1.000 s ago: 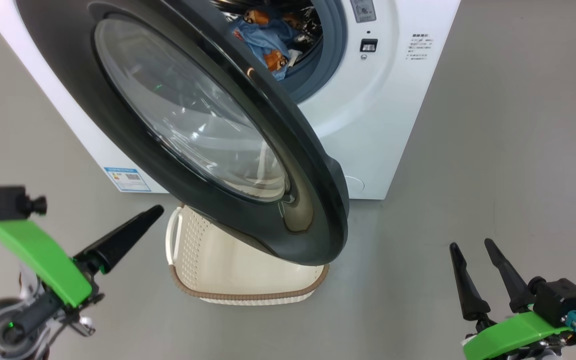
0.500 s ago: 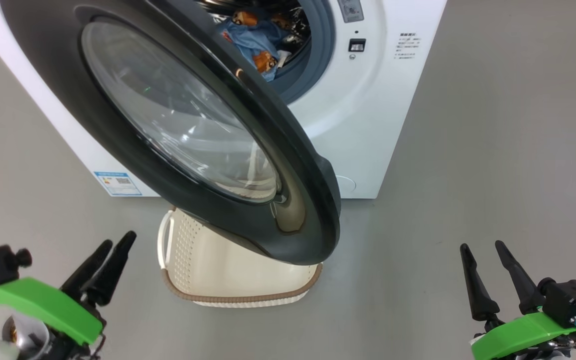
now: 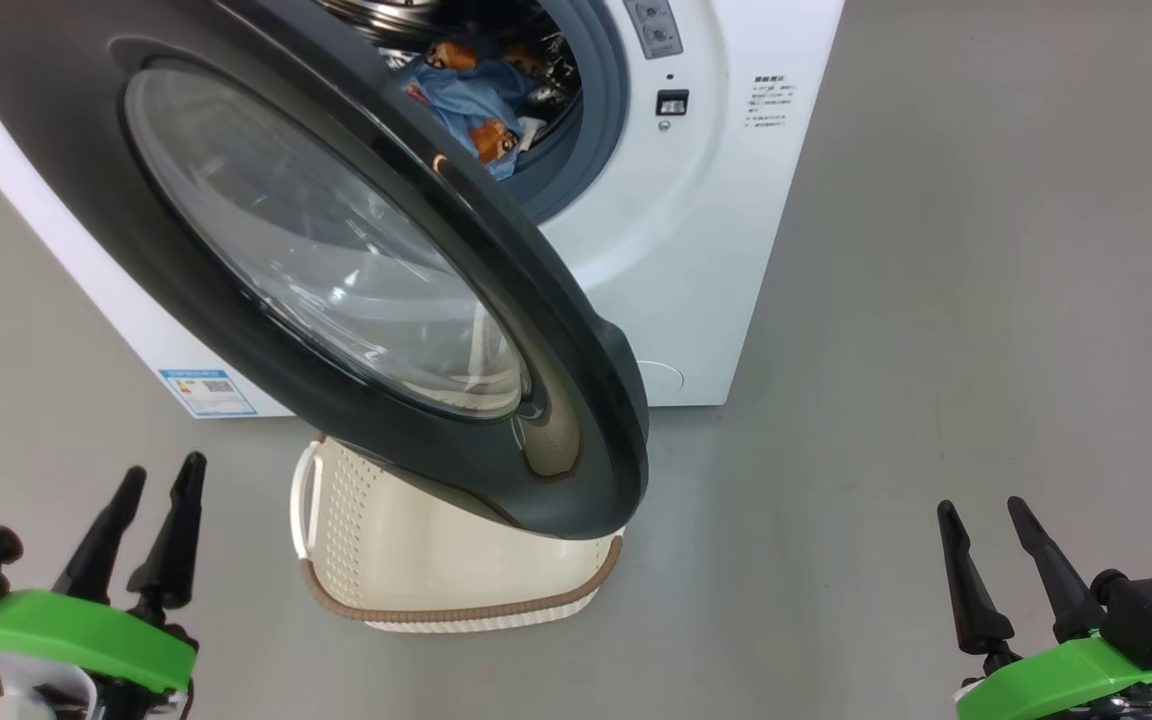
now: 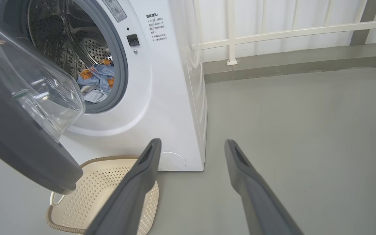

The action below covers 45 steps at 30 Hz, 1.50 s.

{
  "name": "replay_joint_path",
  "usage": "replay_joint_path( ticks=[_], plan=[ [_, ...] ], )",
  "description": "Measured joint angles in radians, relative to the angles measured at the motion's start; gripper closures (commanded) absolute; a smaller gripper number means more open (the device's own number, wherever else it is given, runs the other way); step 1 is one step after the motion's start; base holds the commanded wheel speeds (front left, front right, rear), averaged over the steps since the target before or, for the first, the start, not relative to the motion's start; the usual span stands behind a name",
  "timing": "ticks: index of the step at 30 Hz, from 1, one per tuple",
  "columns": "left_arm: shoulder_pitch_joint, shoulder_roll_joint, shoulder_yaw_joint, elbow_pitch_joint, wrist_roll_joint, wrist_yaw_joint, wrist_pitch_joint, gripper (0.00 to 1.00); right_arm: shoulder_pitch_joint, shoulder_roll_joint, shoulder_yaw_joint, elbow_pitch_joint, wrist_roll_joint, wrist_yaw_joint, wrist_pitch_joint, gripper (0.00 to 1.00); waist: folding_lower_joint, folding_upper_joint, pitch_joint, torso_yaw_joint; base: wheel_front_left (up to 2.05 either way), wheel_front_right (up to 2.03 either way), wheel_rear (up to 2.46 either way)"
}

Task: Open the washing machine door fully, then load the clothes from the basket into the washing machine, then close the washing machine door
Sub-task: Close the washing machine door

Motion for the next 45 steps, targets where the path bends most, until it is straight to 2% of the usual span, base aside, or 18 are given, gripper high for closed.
replay_joint_path(
  ticks=[9, 18, 23, 40, 41, 42, 43, 44, 45],
  plan=[
    [0.083, -0.137, 0.169, 0.012, 0.334, 0.000, -0.007, 0.00, 0.000, 0.002, -0.007, 0.001, 0.000, 0.000, 0.000, 0.00, 0.0000, 0.0000, -0.005, -0.015, 0.00, 0.00, 0.00],
    [0.128, -0.249, 0.277, 0.026, 0.518, 0.000, -0.007, 0.00, 0.000, 0.002, -0.009, 0.005, 0.000, 0.000, 0.000, 0.00, 0.0000, 0.0000, -0.006, -0.020, 0.00, 0.00, 0.00],
    [0.148, -0.289, 0.309, 0.045, 0.577, 0.000, -0.007, 0.00, 0.000, 0.003, -0.009, 0.006, 0.000, 0.000, 0.000, 0.00, 0.0000, 0.0000, -0.005, -0.021, 0.00, 0.00, 0.00],
    [0.151, -0.313, 0.346, 0.050, 0.610, 0.000, -0.007, 0.00, 0.000, 0.005, -0.006, 0.006, 0.000, 0.000, 0.000, 0.00, 0.0000, 0.0000, -0.008, -0.018, 0.00, 0.00, 0.00],
    [0.154, -0.317, 0.350, 0.050, 0.610, 0.000, -0.007, 0.00, 0.000, 0.007, -0.003, 0.006, 0.000, 0.000, 0.000, 0.06, 0.0000, 0.0000, -0.008, -0.017, 0.00, 0.00, 0.00],
    [0.158, -0.320, 0.352, 0.049, 0.610, 0.000, -0.007, 0.00, -0.001, 0.009, 0.000, 0.006, 0.000, 0.000, 0.000, 0.34, 0.0000, 0.0000, -0.008, -0.017, 0.00, 0.00, 0.00],
    [0.163, -0.324, 0.357, 0.049, 0.610, 0.000, -0.007, 0.00, -0.002, 0.010, 0.006, 0.006, 0.000, 0.000, 0.000, 0.56, 0.0000, 0.0000, -0.008, -0.016, 0.00, 0.00, 0.00],
    [0.165, -0.329, 0.360, 0.048, 0.610, 0.000, -0.007, 0.00, -0.004, 0.011, 0.011, 0.007, 0.000, 0.000, 0.000, 0.74, 0.0000, 0.0000, -0.008, -0.015, 0.00, 0.00, 0.00],
    [0.167, -0.332, 0.361, 0.047, 0.610, 0.000, -0.007, 0.00, -0.007, 0.012, 0.017, 0.006, 0.001, 0.000, 0.000, 1.00, 0.0000, 0.0000, -0.008, -0.014, 0.00, 0.00, 0.00]
  ],
)
